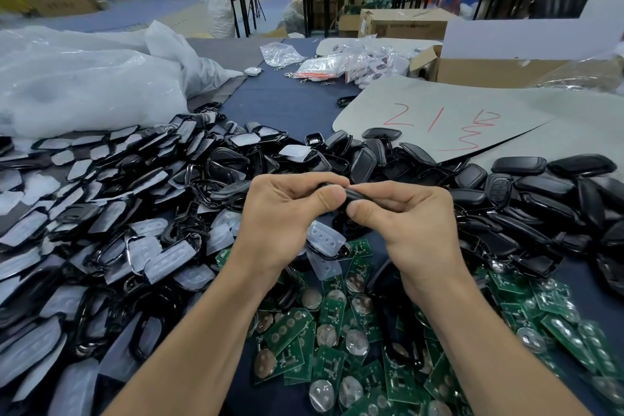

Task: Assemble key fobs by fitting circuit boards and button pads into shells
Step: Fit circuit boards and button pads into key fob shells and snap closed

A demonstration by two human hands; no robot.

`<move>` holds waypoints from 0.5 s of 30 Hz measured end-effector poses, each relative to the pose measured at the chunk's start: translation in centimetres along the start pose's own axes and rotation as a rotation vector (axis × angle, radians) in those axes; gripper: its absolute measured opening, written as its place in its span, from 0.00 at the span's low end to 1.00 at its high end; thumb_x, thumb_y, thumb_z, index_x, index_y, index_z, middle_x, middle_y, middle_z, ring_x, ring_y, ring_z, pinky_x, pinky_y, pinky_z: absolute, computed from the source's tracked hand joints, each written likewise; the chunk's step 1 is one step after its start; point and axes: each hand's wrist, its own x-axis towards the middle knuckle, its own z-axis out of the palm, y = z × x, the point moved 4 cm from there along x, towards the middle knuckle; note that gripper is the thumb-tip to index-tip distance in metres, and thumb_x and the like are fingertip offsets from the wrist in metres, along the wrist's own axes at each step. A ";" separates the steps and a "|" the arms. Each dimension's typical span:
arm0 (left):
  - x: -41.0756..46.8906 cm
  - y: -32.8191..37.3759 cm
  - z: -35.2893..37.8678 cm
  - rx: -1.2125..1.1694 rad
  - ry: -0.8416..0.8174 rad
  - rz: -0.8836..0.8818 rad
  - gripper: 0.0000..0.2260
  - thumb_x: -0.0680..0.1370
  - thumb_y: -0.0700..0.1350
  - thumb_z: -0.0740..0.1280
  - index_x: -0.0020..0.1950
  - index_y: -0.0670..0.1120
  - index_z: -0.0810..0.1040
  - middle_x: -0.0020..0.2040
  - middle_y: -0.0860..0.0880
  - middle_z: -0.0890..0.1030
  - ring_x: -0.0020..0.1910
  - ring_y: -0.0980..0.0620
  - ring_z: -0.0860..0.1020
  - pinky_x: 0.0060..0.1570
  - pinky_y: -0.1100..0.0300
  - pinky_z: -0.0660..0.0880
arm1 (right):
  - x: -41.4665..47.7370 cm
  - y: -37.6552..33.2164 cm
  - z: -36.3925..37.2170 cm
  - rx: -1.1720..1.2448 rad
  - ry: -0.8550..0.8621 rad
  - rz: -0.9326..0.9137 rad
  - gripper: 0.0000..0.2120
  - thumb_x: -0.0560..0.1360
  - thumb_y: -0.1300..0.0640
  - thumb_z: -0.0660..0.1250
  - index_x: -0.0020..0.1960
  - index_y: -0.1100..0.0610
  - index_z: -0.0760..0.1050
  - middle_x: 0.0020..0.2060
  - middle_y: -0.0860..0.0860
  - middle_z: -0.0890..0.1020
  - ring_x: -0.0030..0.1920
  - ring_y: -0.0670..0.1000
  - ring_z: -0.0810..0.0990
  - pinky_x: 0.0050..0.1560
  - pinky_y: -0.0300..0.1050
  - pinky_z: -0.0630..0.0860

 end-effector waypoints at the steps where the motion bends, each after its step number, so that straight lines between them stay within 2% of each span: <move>1: 0.0 -0.1 -0.1 0.017 0.008 -0.010 0.06 0.70 0.45 0.76 0.46 0.49 0.90 0.43 0.44 0.89 0.44 0.45 0.88 0.47 0.57 0.83 | 0.0 0.0 0.1 -0.004 -0.001 0.010 0.18 0.69 0.71 0.78 0.41 0.46 0.89 0.39 0.50 0.89 0.42 0.50 0.89 0.44 0.38 0.81; 4: 0.2 -0.4 -0.4 0.059 0.014 -0.032 0.05 0.74 0.41 0.76 0.46 0.49 0.90 0.44 0.44 0.89 0.46 0.43 0.88 0.50 0.52 0.84 | -0.1 0.2 0.0 -0.081 0.023 0.041 0.15 0.69 0.68 0.78 0.43 0.48 0.89 0.39 0.49 0.89 0.42 0.49 0.89 0.45 0.40 0.82; 6: 0.2 -0.5 -0.6 0.099 0.007 -0.036 0.08 0.76 0.36 0.75 0.45 0.49 0.90 0.43 0.45 0.89 0.44 0.45 0.88 0.48 0.54 0.84 | -0.1 0.1 0.0 -0.275 0.028 0.002 0.11 0.69 0.63 0.79 0.43 0.47 0.88 0.38 0.43 0.88 0.41 0.45 0.88 0.46 0.43 0.84; 8: 0.2 -0.4 -0.7 0.187 -0.025 -0.019 0.11 0.76 0.34 0.76 0.45 0.50 0.90 0.43 0.47 0.89 0.44 0.49 0.88 0.49 0.56 0.83 | -0.2 -0.5 0.1 -0.509 0.002 -0.071 0.10 0.67 0.59 0.79 0.41 0.44 0.86 0.35 0.37 0.86 0.39 0.38 0.86 0.44 0.39 0.83; 9: 0.1 -0.4 -0.6 0.215 -0.036 -0.013 0.11 0.76 0.34 0.76 0.46 0.51 0.90 0.43 0.48 0.89 0.45 0.50 0.88 0.50 0.56 0.82 | -0.2 -0.5 0.1 -0.548 -0.002 -0.079 0.10 0.67 0.59 0.80 0.40 0.43 0.86 0.34 0.36 0.86 0.38 0.37 0.85 0.43 0.37 0.82; 11: 0.0 -0.4 -0.4 0.171 -0.030 -0.018 0.10 0.76 0.35 0.75 0.50 0.50 0.89 0.46 0.49 0.89 0.48 0.49 0.88 0.51 0.56 0.83 | 0.0 -0.3 -0.3 -0.453 0.024 -0.010 0.11 0.66 0.60 0.81 0.39 0.43 0.87 0.34 0.39 0.87 0.38 0.40 0.86 0.43 0.38 0.83; 13: 0.0 -0.3 -0.1 0.055 -0.026 -0.046 0.11 0.77 0.37 0.74 0.54 0.51 0.88 0.50 0.48 0.89 0.52 0.49 0.87 0.53 0.56 0.83 | 0.1 0.2 -0.5 -0.227 0.079 0.090 0.12 0.67 0.62 0.81 0.40 0.44 0.88 0.34 0.46 0.87 0.35 0.45 0.86 0.40 0.41 0.83; 15: -0.1 -0.4 0.5 -0.016 -0.057 -0.090 0.09 0.80 0.38 0.71 0.55 0.50 0.88 0.51 0.44 0.88 0.53 0.47 0.87 0.55 0.53 0.84 | 0.0 0.8 0.0 0.010 0.083 0.190 0.12 0.69 0.65 0.80 0.39 0.48 0.88 0.34 0.51 0.87 0.31 0.47 0.82 0.35 0.39 0.79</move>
